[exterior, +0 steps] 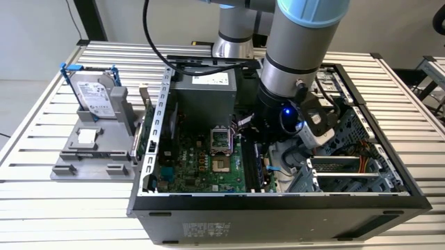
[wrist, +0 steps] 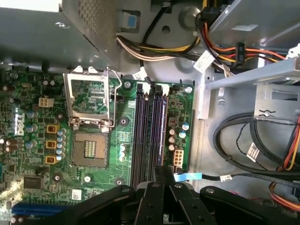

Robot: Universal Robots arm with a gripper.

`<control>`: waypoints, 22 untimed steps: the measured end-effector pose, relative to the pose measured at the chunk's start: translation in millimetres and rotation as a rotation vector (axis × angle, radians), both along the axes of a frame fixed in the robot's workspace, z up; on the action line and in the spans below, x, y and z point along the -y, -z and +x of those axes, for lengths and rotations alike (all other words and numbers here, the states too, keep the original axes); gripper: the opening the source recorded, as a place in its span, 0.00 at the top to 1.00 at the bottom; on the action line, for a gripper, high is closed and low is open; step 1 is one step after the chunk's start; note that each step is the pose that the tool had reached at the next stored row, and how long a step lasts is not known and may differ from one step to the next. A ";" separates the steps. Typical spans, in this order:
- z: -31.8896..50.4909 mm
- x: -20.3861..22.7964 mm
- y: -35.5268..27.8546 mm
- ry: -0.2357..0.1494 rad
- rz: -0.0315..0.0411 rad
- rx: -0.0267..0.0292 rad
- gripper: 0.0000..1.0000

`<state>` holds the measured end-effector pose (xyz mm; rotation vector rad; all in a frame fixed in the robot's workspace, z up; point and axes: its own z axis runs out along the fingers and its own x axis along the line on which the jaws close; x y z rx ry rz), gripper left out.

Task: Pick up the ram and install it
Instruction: 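Insert the ram into the slot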

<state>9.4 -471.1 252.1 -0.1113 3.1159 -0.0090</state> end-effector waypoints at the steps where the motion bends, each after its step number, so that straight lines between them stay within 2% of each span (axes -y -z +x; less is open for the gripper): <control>1: 0.0 0.0 0.0 -0.012 0.0000 0.0000 1.00; 8: 0.0 0.0 0.0 -0.102 0.0000 0.0000 1.00; 22: 0.0 0.0 0.0 -0.345 0.0000 0.0000 1.00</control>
